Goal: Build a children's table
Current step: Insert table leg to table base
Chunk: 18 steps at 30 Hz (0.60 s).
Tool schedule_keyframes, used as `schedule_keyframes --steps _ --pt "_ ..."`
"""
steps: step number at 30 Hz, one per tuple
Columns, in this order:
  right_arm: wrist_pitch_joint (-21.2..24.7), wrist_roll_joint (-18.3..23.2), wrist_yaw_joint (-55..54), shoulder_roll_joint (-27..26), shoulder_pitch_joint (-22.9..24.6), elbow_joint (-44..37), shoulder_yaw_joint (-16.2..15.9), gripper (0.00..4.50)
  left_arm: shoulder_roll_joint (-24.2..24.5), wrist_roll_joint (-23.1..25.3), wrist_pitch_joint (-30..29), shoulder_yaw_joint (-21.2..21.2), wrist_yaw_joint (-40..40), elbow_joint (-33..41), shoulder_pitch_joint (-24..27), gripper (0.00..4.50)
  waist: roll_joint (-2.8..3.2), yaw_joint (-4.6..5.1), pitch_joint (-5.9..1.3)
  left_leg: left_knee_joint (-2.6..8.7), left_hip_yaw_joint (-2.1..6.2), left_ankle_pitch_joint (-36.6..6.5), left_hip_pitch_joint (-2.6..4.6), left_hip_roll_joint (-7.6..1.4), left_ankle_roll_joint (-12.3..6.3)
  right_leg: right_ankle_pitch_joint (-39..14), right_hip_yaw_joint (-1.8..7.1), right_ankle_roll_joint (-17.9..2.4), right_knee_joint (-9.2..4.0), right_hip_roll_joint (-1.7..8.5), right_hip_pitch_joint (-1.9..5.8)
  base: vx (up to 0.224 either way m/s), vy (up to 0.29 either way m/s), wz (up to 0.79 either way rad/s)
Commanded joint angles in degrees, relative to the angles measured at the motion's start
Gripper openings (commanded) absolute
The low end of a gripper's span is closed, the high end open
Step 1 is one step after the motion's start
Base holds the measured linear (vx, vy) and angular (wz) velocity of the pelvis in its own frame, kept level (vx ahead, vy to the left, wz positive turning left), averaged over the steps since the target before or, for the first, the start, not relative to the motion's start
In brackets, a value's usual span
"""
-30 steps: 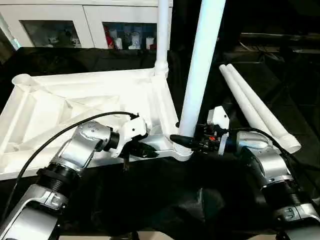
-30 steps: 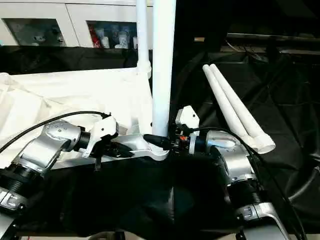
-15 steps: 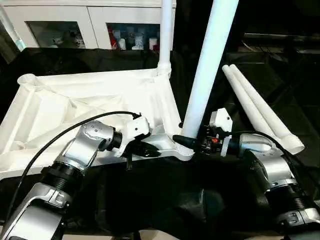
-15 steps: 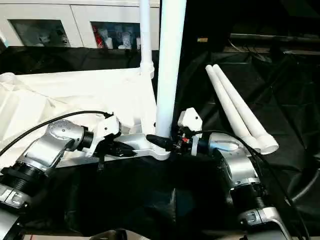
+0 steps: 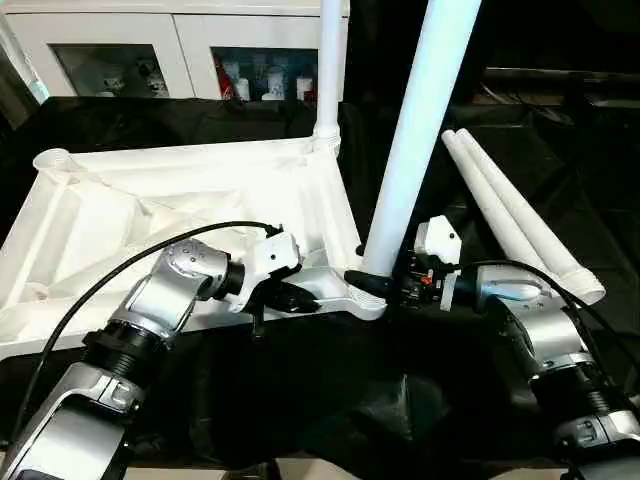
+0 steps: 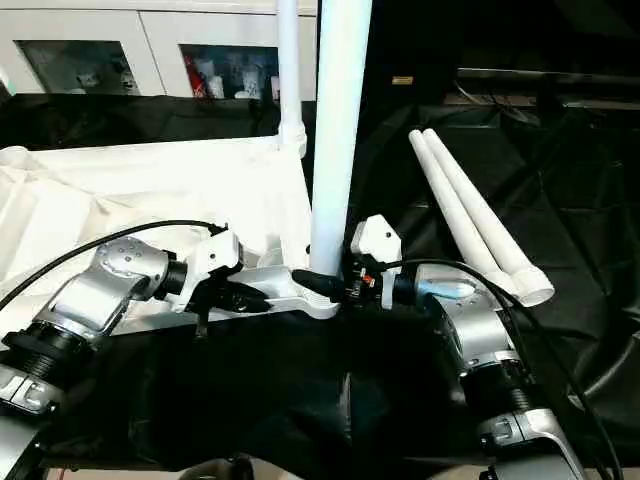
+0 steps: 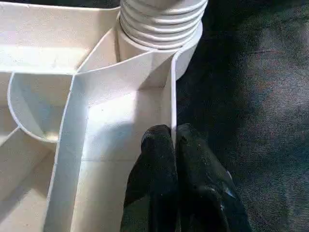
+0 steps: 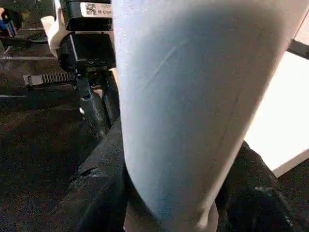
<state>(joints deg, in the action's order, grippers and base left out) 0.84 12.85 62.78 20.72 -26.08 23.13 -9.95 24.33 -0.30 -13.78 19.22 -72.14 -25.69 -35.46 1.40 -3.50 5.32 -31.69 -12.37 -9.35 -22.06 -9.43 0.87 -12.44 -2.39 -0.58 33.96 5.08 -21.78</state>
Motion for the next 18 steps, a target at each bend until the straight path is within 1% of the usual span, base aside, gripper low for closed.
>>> schedule_keyframes --steps 1,2,3,5,6,7,8,9,11,12,14,15,16,17,18 --pt "3.7 -6.2 -0.7 0.0 4.1 7.0 -5.8 1.9 -1.4 -1.0 0.7 0.2 -0.2 1.1 -1.8 0.0 0.3 0.2 -2.33 4.7 2.44 -20.9 1.78 -4.58 0.65 -16.7 2.88 -12.4 -5.09 4.08 0.33 0.0 0.0 0.0" --pt "3.8 -6.1 -1.0 0.0 4.2 7.0 -5.6 1.9 -1.5 -1.1 0.6 0.2 -0.1 1.1 -1.7 0.0 0.25 0.21 -2.34 4.7 2.46 -20.9 1.78 -4.57 0.6 -16.9 2.87 -12.4 -5.09 4.1 0.36 0.0 0.0 0.0" --pt "4.0 -7.2 -7.3 -1.7 3.3 9.2 -4.1 1.9 -2.2 -1.3 -0.7 -0.6 1.4 1.2 -1.9 0.0 0.3 0.24 -2.26 4.75 2.47 -20.9 1.74 -4.58 0.66 -17.2 2.89 -12.4 -5.12 4.14 0.3 0.0 0.0 0.0" --pt "4.4 -9.1 -14.4 -3.3 2.0 12.4 -3.0 1.9 -3.1 -1.4 -1.9 -1.3 3.3 1.3 -2.2 0.0 0.37 0.59 -2.16 4.88 2.64 -22.0 1.71 -4.48 1.6 -19.3 2.79 -12.3 -5.13 4.18 0.11 0.0 0.0 0.0" --pt "4.6 -9.2 -15.0 -3.5 1.9 12.7 -2.9 1.9 -3.2 -1.3 -2.2 -1.3 3.7 1.2 -2.2 0.0 0.29 0.79 -2.12 4.98 2.83 -23.2 1.7 -4.44 2.41 -21.5 2.71 -11.6 -5.2 4.19 0.09 0.0 0.0 0.0" --pt "5.1 -9.7 -19.0 -5.0 1.1 14.9 -2.2 1.9 -4.4 -0.7 -3.7 -1.8 6.6 1.2 -2.7 0.0 0.32 1.14 -1.96 5.12 2.98 -24.1 1.62 -4.44 2.98 -22.8 2.74 -11.1 -5.24 4.23 -0.01 0.0 0.0 0.0" --pt "6.0 -9.5 -24.7 -7.3 -0.3 17.9 -0.6 1.9 -5.8 0.2 -5.4 -2.0 9.9 1.4 -3.3 0.0 0.35 1.27 -1.93 5.12 3.04 -24.9 1.72 -4.42 3.28 -23.7 2.74 -10.8 -5.37 4.22 -0.14 0.0 0.0 0.0" --pt "6.0 -9.5 -24.7 -7.3 -0.3 17.9 -0.6 1.9 -5.8 0.2 -5.4 -2.0 9.9 1.4 -3.3 0.0 0.31 1.52 -1.84 5.03 3.07 -26.4 2.03 -4.37 3.77 -25.7 2.87 -10.4 -5.67 4.36 -0.54 0.0 0.0 0.0" --pt "6.8 -9.3 -31.0 -9.9 -2.4 21.6 1.0 1.9 -8.0 1.3 -7.6 -2.2 14.1 1.8 -4.0 0.0 0.31 1.7 -1.7 5.04 3.37 -27.5 1.89 -4.3 3.93 -27.9 2.8 -9.3 -5.85 4.47 -0.53 0.0 0.0 0.0" --pt "7.0 -9.7 -35.3 -11.5 -4.2 24.3 1.3 1.9 -10.2 1.9 -10.1 -2.6 17.8 2.1 -4.6 0.0 0.45 1.88 -1.6 5.14 3.47 -28.0 1.79 -4.25 3.98 -28.8 2.75 -8.8 -5.99 4.44 -0.61 0.0 0.0 0.0" --pt "7.2 -10.0 -38.6 -12.7 -5.6 26.4 1.5 1.9 -12.2 2.4 -12.4 -3.0 20.9 2.2 -5.1 0.0 0.46 1.99 -1.61 5.13 3.52 -29.2 2.13 -4.26 4.51 -29.6 2.65 -8.2 -6.19 4.34 -0.86 0.0 0.0 0.0" --pt "7.3 -9.9 -40.7 -13.6 -6.7 27.9 1.9 1.9 -13.7 2.9 -13.8 -3.2 23.4 1.8 -5.5 0.0 0.51 2.1 -1.55 5.16 3.58 -30.1 2.17 -4.21 4.67 -29.7 2.56 -8.0 -6.25 4.27 -1.0 0.0 0.0 0.0" --pt "7.8 -9.5 -43.2 -14.9 -8.1 29.7 2.5 1.9 -15.5 3.3 -15.3 -3.3 26.1 1.4 -6.0 0.0 0.28 2.12 -1.57 5.26 3.7 -30.8 2.06 -4.1 4.59 -29.7 2.36 -7.5 -6.37 4.18 -0.86 0.0 0.0 0.0" --pt "8.2 -9.2 -44.3 -15.9 -9.1 31.1 2.9 1.9 -17.0 3.9 -16.0 -3.3 28.3 0.7 -6.4 0.0 0.41 2.17 -1.58 5.34 3.73 -30.7 2.02 -4.13 4.57 -29.1 2.34 -7.5 -6.33 4.2 -0.83 0.0 0.0 0.0" --pt "8.8 -8.9 -46.0 -17.5 -10.8 33.3 3.5 1.9 -19.1 4.8 -17.1 -3.3 31.6 -0.3 -6.9 0.0 0.22 2.26 -1.7 5.44 3.76 -30.1 1.82 -4.16 4.47 -27.2 2.3 -7.6 -6.11 4.02 -0.7 0.0 0.0 0.0"
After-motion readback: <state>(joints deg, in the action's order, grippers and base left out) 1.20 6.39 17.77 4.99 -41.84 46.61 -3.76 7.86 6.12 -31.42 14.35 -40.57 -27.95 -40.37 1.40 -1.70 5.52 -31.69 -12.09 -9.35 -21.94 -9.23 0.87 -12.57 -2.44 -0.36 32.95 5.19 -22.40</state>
